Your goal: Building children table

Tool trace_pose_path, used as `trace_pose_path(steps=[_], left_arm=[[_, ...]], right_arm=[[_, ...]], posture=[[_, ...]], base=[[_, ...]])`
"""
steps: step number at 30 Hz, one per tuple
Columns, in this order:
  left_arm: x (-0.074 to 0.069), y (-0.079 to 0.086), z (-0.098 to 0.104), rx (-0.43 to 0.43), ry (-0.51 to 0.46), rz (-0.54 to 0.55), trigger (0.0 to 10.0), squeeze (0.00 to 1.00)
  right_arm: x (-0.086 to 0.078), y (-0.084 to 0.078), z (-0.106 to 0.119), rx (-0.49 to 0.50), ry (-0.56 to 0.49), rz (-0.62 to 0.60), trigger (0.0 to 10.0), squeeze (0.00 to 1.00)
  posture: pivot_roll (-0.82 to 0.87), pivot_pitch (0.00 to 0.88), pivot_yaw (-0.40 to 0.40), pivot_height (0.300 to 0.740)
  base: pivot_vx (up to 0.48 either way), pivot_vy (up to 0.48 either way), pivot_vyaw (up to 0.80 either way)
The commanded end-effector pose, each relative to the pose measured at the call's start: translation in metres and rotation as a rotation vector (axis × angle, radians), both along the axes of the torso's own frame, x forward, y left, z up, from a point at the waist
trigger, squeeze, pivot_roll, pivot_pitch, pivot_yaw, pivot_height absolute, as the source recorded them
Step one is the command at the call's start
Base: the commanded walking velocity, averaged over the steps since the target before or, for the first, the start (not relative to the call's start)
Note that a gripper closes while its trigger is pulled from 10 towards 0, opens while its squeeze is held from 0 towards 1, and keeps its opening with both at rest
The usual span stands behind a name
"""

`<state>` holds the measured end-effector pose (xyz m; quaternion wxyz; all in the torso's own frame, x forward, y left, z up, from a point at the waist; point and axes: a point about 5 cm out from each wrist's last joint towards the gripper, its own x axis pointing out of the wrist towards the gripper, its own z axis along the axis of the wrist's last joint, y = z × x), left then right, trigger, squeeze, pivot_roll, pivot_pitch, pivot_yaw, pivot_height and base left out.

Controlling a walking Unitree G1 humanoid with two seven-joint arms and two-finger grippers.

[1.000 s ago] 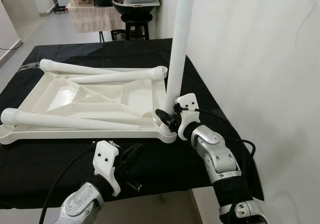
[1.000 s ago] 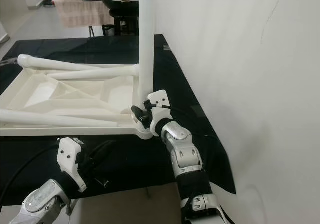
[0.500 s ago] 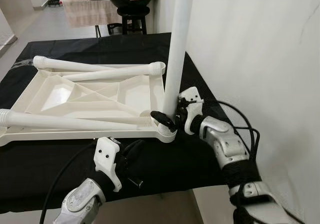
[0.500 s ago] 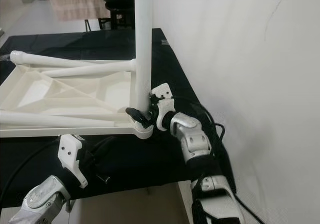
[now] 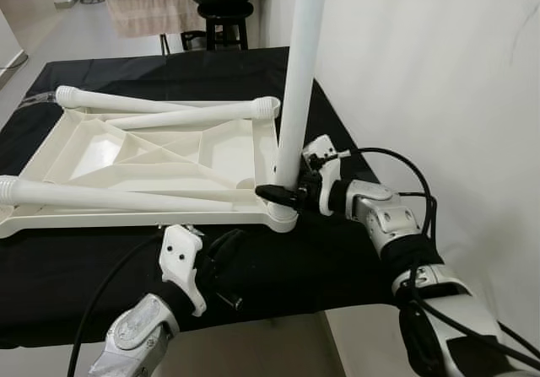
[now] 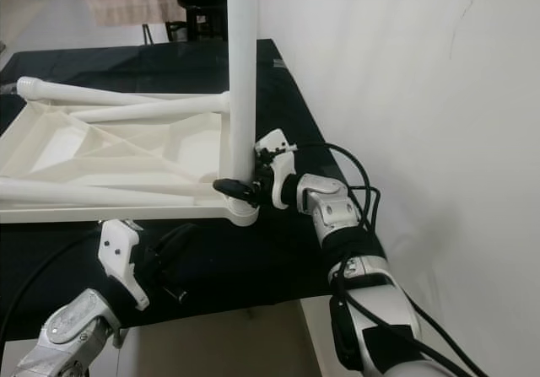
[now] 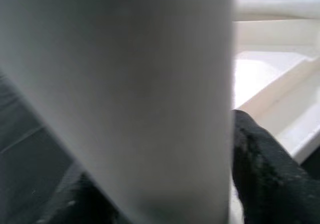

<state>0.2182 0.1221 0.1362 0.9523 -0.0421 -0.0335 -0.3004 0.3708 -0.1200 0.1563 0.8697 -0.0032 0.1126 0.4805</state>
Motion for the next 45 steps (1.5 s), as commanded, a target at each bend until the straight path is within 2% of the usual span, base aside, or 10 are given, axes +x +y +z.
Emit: trace_pose_path(steps=[1, 15, 16, 18, 31, 32, 33, 34, 35, 45], left_arm=[[-0.001, -0.001, -0.004, -0.002, 0.023, 0.001, 10.0, 0.0], [-0.002, 0.0, -0.003, -0.004, 0.02, 0.002, 10.0, 0.0], [-0.002, 0.003, -0.003, -0.002, 0.02, 0.005, 10.0, 0.0], [-0.001, 0.004, -0.003, -0.003, 0.019, 0.006, 10.0, 0.0], [0.001, 0.004, -0.003, -0.004, 0.015, 0.026, 10.0, 0.0], [0.001, 0.004, -0.003, -0.003, 0.016, 0.025, 10.0, 0.0], [0.001, 0.004, -0.003, -0.001, 0.017, 0.02, 10.0, 0.0], [0.001, 0.004, -0.003, -0.001, 0.017, 0.02, 10.0, 0.0], [0.001, 0.003, -0.003, 0.006, 0.016, 0.015, 10.0, 0.0], [-0.001, 0.006, 0.004, 0.087, -0.066, 0.062, 10.0, 0.0]], right_arm=[[0.003, -0.002, 0.007, 0.009, -0.028, 0.005, 0.0, 0.0], [-0.007, -0.02, 0.002, -0.007, -0.077, -0.123, 0.0, 0.0], [-0.019, -0.022, -0.013, -0.042, -0.079, -0.623, 0.0, 0.0], [-0.034, -0.023, -0.026, -0.088, -0.057, -0.804, 0.0, 0.0], [-0.033, 0.011, -0.024, -0.151, -0.11, -0.484, 0.0, 0.0], [-0.035, 0.011, -0.023, -0.151, -0.081, -0.498, 0.7, 0.0], [-0.035, 0.01, -0.022, -0.126, -0.054, -0.504, 10.0, 0.0], [-0.035, 0.01, -0.022, -0.126, -0.054, -0.504, 10.0, 0.0], [-0.033, 0.009, -0.017, -0.101, -0.05, -0.461, 10.0, 1.0], [-0.015, 0.006, 0.014, -0.103, -0.155, -0.085, 10.0, 1.0]], posture=[[0.02, 0.056, -0.051, 0.74], [-0.01, 0.07, -0.049, 0.74], [-0.02, 0.076, -0.053, 0.74], [-0.02, 0.076, -0.053, 0.74], [-0.01, 0.07, -0.056, 0.74], [-0.02, 0.066, -0.045, 0.74], [-0.01, 0.066, -0.041, 0.74], [-0.01, 0.066, -0.041, 0.74], [-0.01, 0.064, -0.041, 0.74], [0.0, 0.049, -0.055, 0.74]], base=[[0.0, 0.0, 0.0], [0.0, 0.0, 0.0], [0.0, 0.0, 0.0], [0.0, 0.0, 0.0], [0.0, 0.0, 0.0], [0.0, 0.0, 0.0], [0.0, 0.0, 0.0], [0.0, 0.0, 0.0], [0.0, 0.0, 0.0], [0.0, 0.0, 0.0]])
